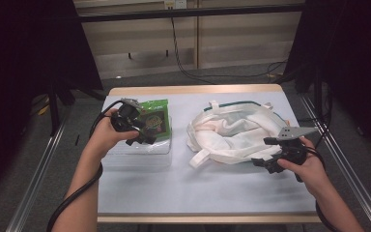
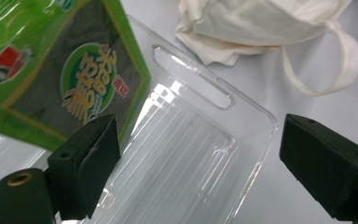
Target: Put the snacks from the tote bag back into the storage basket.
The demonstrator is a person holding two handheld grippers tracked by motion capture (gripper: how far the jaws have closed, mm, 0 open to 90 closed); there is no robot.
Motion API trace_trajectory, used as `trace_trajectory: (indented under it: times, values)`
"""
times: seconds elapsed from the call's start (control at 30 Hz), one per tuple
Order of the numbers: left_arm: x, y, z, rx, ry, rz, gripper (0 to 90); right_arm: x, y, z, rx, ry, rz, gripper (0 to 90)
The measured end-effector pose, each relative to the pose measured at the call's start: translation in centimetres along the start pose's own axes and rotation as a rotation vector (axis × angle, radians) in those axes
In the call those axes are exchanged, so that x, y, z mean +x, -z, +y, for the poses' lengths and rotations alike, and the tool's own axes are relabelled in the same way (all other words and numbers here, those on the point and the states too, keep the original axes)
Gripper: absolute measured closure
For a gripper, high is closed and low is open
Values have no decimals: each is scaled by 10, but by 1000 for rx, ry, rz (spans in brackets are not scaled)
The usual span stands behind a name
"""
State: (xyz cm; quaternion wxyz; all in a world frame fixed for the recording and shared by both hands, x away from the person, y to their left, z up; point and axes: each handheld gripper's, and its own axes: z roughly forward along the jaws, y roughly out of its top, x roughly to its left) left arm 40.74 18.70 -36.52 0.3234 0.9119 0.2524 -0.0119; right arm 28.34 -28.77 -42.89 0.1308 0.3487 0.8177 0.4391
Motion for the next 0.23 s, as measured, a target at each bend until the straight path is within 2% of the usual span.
trace_trajectory:
  times: [0.17,0.23]
  values:
    - [-4,-6,0,-8,-18,-3,111,1,0,0,2,-3,4,51]
    - [-7,-8,0,-24,-8,-10,110,0,1,-1,4,-3,1,51]
